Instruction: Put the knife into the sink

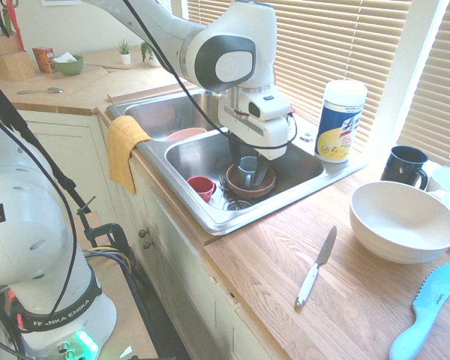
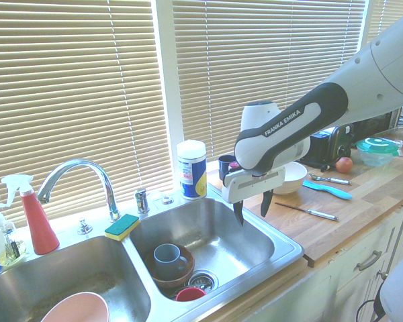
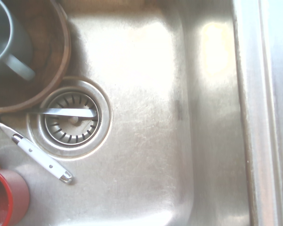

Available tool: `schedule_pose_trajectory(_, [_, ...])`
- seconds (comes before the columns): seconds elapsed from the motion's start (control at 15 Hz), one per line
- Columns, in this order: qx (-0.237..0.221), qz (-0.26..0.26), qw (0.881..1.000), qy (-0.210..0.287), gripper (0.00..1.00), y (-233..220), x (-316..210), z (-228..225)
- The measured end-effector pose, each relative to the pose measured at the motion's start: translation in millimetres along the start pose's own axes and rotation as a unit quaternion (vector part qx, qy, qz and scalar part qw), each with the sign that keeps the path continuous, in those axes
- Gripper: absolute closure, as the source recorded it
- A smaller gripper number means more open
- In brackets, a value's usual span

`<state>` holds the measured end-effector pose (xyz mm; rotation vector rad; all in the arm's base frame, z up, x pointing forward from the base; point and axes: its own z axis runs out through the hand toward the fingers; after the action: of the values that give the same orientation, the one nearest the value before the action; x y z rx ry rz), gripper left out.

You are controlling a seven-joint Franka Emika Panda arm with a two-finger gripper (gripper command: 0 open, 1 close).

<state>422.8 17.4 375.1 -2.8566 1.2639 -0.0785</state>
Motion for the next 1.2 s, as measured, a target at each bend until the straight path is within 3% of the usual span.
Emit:
schedule_pose_trajectory(0.33, [0.009,-0.021,1.000,0.009,0.00,5,20,-14])
schedule_pose_trajectory(0.6, [0.006,-0.121,0.993,-0.013,0.00,54,67,-28])
schedule_pose_trajectory(0.73, [0.003,-0.144,0.989,-0.022,0.00,92,90,-28])
schedule_pose_trajectory(1.2, [-0.026,-0.145,0.989,0.000,0.00,176,138,-13])
